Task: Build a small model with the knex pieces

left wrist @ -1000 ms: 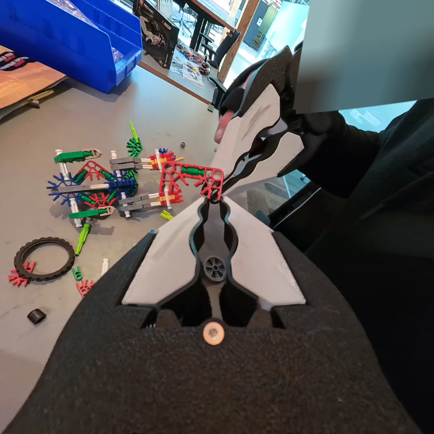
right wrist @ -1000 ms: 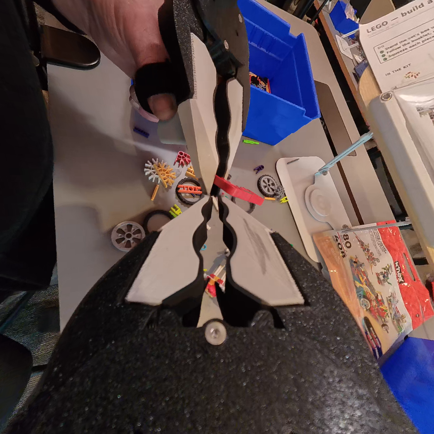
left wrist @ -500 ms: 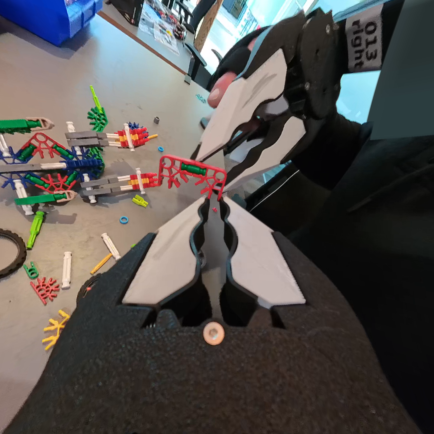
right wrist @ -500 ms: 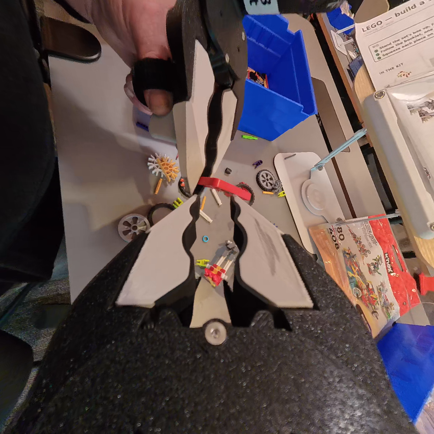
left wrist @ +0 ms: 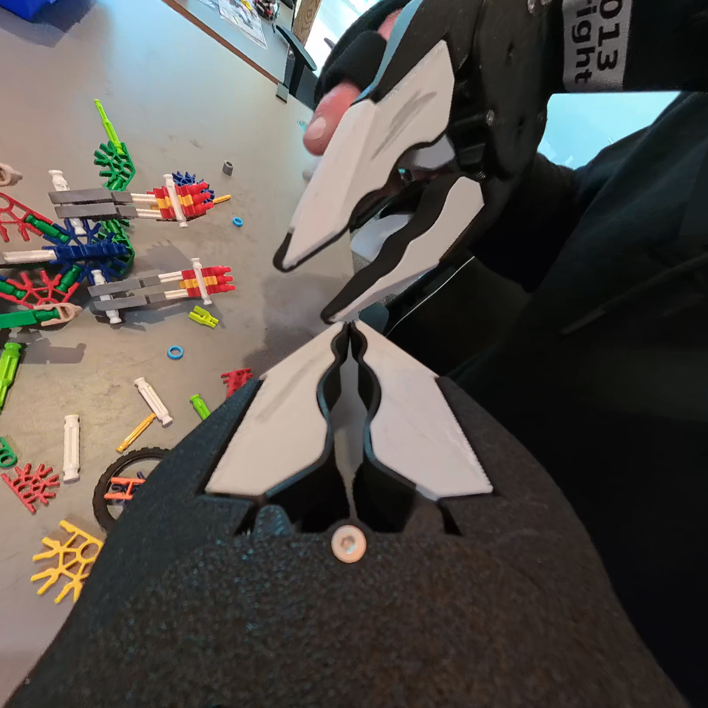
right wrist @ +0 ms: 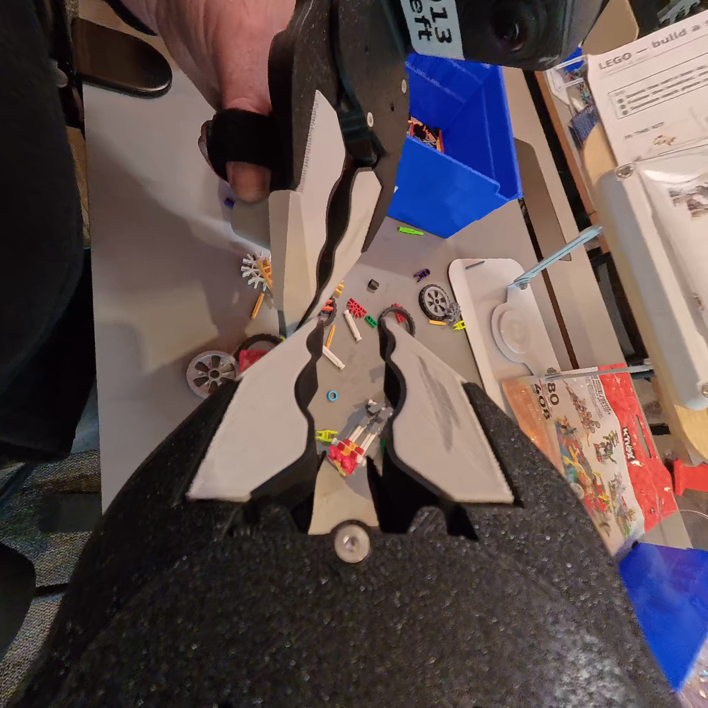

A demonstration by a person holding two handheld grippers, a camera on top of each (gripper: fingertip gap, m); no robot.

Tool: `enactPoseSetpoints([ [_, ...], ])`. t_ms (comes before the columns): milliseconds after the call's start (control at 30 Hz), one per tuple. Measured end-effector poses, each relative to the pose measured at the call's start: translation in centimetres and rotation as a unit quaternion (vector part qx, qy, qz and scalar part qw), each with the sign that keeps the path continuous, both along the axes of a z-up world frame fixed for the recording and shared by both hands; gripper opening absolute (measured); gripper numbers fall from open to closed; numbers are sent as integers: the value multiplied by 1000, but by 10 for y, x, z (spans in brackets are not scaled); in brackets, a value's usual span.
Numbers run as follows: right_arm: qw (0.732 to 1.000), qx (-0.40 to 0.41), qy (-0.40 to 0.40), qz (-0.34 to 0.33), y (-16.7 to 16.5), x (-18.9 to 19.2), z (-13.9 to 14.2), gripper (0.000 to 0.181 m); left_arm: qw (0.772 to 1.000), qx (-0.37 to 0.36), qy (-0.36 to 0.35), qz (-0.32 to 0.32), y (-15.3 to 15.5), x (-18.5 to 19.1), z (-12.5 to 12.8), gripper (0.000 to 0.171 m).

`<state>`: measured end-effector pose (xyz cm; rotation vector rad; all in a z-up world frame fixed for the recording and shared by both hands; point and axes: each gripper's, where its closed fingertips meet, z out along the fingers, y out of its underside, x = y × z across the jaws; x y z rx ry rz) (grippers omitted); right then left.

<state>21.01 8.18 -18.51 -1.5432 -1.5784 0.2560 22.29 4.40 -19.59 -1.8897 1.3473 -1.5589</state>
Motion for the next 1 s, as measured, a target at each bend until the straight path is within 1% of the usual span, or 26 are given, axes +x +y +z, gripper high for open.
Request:
enactPoseSetpoints([
  [67, 1000, -10, 7, -4, 3, -1, -5, 23, 1000, 5, 4, 9, 3, 2, -5, 0],
  [167, 1000, -20, 13, -18, 8, 1, -10, 22, 999, 8, 11, 34, 10, 3, -12, 0],
  [367, 996, -46, 3, -73, 13, 25, -22, 22, 989, 95, 85, 71, 21, -12, -40, 0],
  [433, 995, -58, 7, -86, 10, 31, -24, 22, 986, 114, 93, 84, 23, -15, -43, 0],
  [633, 991, -79, -3, -111, 2, 40, -35, 22, 981, 135, 114, 86, 20, -18, -52, 7],
  [1000, 982, -109, -2, -153, -9, 49, -42, 22, 974, 152, 138, 97, 11, -31, -60, 14],
])
